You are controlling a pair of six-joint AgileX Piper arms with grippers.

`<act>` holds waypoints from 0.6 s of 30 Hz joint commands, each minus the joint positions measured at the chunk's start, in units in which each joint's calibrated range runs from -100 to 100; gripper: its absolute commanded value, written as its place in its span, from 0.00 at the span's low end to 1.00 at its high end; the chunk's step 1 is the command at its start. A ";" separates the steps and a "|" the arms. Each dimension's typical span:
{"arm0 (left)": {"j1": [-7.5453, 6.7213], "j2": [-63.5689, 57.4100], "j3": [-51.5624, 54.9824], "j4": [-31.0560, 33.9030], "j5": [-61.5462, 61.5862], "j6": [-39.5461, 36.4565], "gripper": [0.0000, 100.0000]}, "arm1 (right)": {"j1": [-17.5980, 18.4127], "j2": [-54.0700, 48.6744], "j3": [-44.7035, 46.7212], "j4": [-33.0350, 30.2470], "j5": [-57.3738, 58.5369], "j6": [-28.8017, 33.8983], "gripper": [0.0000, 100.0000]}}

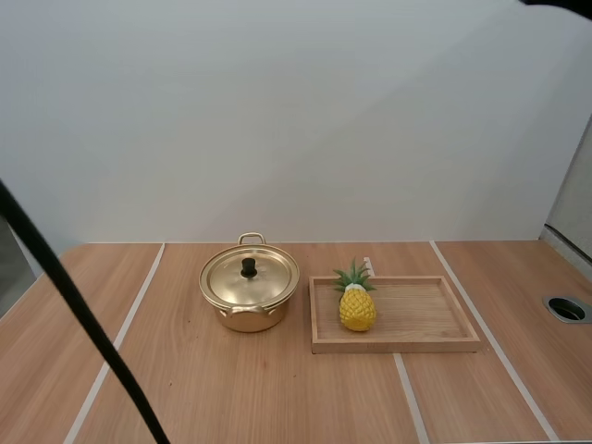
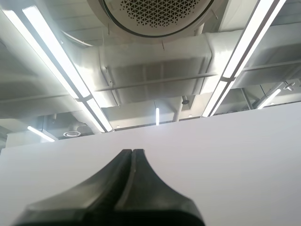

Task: Open the pot, put the grape inside, and close it

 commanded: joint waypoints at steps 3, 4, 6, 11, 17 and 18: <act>0.53 -4.70 2.26 -0.88 2.61 -1.56 0.00 | -0.25 -4.30 0.13 1.03 0.54 -0.50 0.00; 0.53 -5.83 3.14 -0.76 2.81 -1.56 0.00 | -0.25 -4.88 0.13 1.15 1.29 -0.50 0.00; 0.53 -8.03 4.83 0.04 3.96 -1.56 0.00 | -0.25 -5.94 0.13 1.61 3.79 -0.50 0.00; 0.53 -11.74 9.83 0.84 5.61 -1.56 0.00 | -0.25 -8.67 0.13 3.27 6.18 -0.58 0.00; 0.89 -11.74 10.27 0.90 9.34 -1.56 0.00 | -0.28 -8.82 0.60 3.70 8.16 -1.75 0.00; 1.01 -11.74 10.46 0.90 9.34 -1.56 0.00 | -0.34 -8.82 1.25 3.70 8.16 -1.84 0.00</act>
